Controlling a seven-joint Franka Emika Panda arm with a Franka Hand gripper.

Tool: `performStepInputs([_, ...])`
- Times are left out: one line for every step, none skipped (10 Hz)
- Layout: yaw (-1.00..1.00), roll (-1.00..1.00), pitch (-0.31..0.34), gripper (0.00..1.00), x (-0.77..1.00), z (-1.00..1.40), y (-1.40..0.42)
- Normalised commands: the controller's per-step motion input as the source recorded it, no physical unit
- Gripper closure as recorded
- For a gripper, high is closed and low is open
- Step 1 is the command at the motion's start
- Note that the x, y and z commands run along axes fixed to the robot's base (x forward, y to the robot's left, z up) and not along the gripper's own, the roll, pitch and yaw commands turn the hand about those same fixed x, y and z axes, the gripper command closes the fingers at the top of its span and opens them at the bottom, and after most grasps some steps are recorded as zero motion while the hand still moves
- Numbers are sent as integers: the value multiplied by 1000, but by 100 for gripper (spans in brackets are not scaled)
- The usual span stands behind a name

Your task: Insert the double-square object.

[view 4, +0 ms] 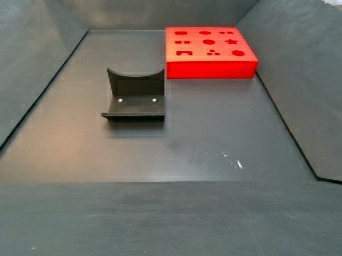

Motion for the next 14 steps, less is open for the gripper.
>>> performStepInputs([43,-241,0,100,0,-71,89])
performStepInputs([103,-466,0,100,0,-60,306])
performStepInputs([6,-86,0,100,0,0,51])
performStepInputs([0,-1,-3,100,0,-29,0])
performStepInputs([0,0,0,100,0,-26,0])
performStepInputs([0,20,-50,100,0,-529,0])
performStepInputs([0,79,0,100,186,-794,0])
performStepInputs([0,44,0,100,214,-780,0])
performStepInputs([0,3,0,100,331,-737,14])
performStepInputs([0,40,19,100,503,-689,23])
performStepInputs([0,51,41,100,531,-623,34])
performStepInputs([0,53,43,100,446,-511,89])
performStepInputs([0,0,0,100,0,-20,0])
performStepInputs([0,4,-21,100,-63,-189,0])
